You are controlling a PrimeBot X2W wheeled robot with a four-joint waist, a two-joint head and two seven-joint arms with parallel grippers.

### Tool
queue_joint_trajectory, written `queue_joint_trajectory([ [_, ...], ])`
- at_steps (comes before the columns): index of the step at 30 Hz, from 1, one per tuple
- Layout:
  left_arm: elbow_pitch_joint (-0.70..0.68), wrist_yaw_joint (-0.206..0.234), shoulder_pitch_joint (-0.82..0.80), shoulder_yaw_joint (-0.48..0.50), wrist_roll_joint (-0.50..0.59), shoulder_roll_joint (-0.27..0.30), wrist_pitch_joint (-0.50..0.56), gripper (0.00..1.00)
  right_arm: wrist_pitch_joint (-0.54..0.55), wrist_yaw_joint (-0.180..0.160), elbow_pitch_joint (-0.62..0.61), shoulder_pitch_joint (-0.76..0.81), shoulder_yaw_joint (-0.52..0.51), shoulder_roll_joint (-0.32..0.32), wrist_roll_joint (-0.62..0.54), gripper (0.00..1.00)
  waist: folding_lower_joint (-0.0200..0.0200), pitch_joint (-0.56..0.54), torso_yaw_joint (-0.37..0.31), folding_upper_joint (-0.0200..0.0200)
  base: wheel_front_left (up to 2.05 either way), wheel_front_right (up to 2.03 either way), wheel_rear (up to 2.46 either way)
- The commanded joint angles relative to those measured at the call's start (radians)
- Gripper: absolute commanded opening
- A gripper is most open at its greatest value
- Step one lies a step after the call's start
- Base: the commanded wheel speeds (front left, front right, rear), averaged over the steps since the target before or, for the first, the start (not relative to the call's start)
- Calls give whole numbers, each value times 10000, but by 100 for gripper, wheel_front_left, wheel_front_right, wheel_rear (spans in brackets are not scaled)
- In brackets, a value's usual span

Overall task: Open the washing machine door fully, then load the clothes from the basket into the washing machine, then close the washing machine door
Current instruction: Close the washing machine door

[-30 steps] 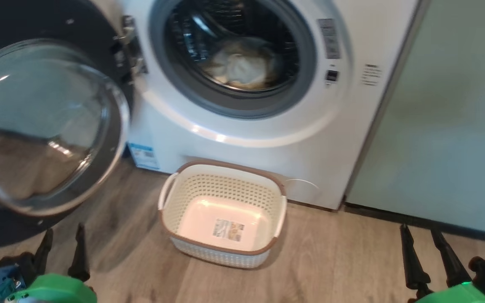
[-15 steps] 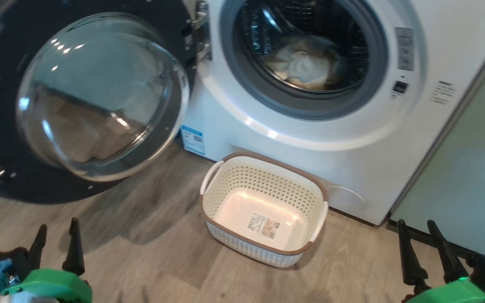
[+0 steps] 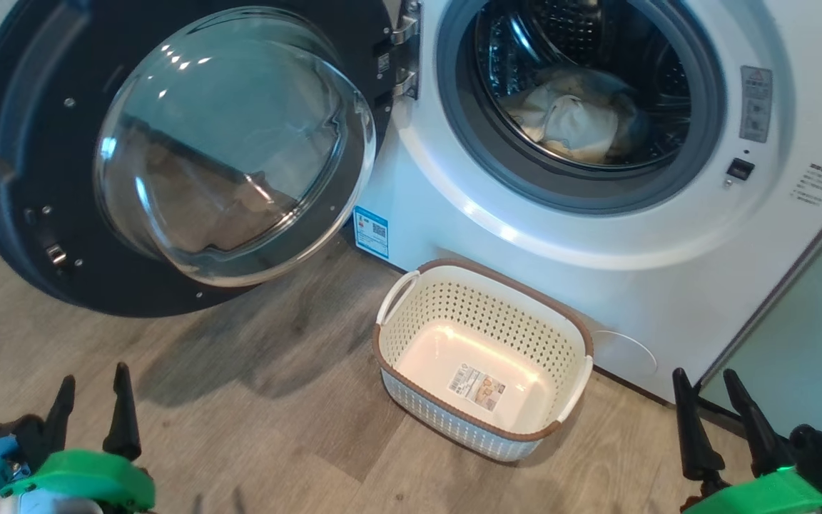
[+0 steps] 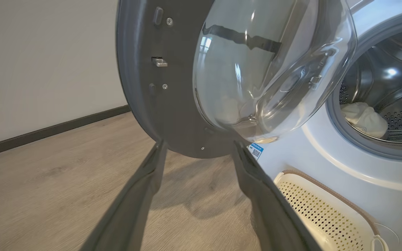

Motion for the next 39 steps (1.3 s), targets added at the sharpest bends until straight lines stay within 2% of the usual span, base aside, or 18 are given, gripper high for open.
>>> queue_joint_trajectory([
  [1,-344,-62,-443,430,56,130,-76,100,-67,2,-299,-454,185,-91,-62,100,0,-9,27,0,0,0,0],
  [23,-491,-132,-378,847,170,-80,-76,100,-67,2,-266,-385,221,-123,-44,100,0,-24,212,0,0,0,0],
  [24,-513,-135,-361,883,149,-101,-76,44,-67,2,-267,-382,222,-122,-43,100,0,-23,215,0,0,0,0],
  [25,-547,-137,-344,941,116,-117,-76,11,-67,2,-265,-382,230,-120,-44,100,0,-19,214,0,0,0,0],
  [26,-603,-140,-324,1017,65,-131,-76,0,-67,2,-261,-387,245,-119,-44,100,0,-13,208,0,0,0,0],
  [30,-760,-158,-239,1557,-704,-276,-76,0,-67,2,-257,-425,285,-126,-38,100,0,21,165,0,0,0,0],
  [33,-765,-169,-276,2006,-1897,-276,-76,0,-67,2,-255,-448,275,-135,-36,100,0,56,143,0,0,0,0],
  [39,-803,-174,-606,2124,-5207,722,434,0,-67,2,-259,-437,309,-141,-49,100,0,171,124,0,0,0,0],
])
